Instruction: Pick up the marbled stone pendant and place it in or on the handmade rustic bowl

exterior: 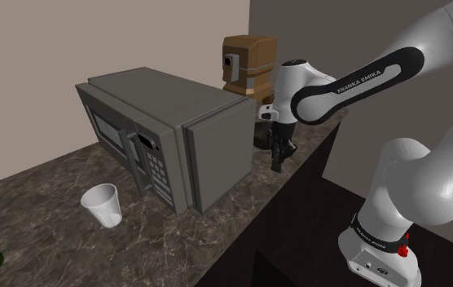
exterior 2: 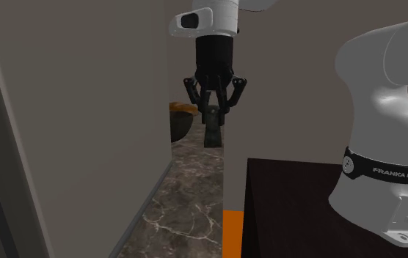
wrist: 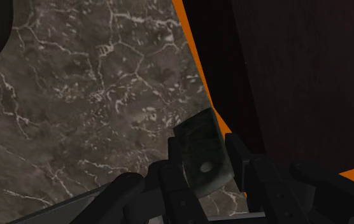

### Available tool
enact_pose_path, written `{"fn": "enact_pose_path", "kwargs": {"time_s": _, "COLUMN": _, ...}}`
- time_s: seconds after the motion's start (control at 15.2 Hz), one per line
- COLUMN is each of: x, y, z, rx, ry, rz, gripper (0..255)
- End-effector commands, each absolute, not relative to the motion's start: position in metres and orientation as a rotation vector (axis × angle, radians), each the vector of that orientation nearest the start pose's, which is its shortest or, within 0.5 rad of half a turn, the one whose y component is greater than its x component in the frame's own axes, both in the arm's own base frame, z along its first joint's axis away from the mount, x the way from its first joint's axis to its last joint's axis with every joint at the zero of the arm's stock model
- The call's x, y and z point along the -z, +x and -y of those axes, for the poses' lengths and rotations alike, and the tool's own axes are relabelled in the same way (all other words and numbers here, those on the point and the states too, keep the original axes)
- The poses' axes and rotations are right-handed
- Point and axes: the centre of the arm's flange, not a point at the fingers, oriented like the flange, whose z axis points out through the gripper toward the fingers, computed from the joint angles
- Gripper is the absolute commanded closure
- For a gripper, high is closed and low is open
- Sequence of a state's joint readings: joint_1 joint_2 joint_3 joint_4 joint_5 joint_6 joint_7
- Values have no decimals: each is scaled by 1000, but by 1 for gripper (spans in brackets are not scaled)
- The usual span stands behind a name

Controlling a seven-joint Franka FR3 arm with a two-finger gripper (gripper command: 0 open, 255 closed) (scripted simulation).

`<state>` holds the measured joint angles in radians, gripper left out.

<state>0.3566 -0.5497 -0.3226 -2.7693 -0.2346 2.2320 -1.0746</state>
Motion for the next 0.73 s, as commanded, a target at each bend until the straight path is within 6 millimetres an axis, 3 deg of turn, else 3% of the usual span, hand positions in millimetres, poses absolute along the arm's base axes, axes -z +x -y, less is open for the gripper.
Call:
{"fn": "enact_pose_path", "kwargs": {"time_s": 0.0, "x": -375, "y": 352, "z": -15, "rx": -13, "ry": -2515, "rz": 1909, "gripper": 255}}
{"fn": "enact_pose_path", "kwargs": {"time_s": 0.66, "x": -427, "y": 352, "z": -15, "rx": -13, "ry": -2515, "rz": 1909, "gripper": 255}}
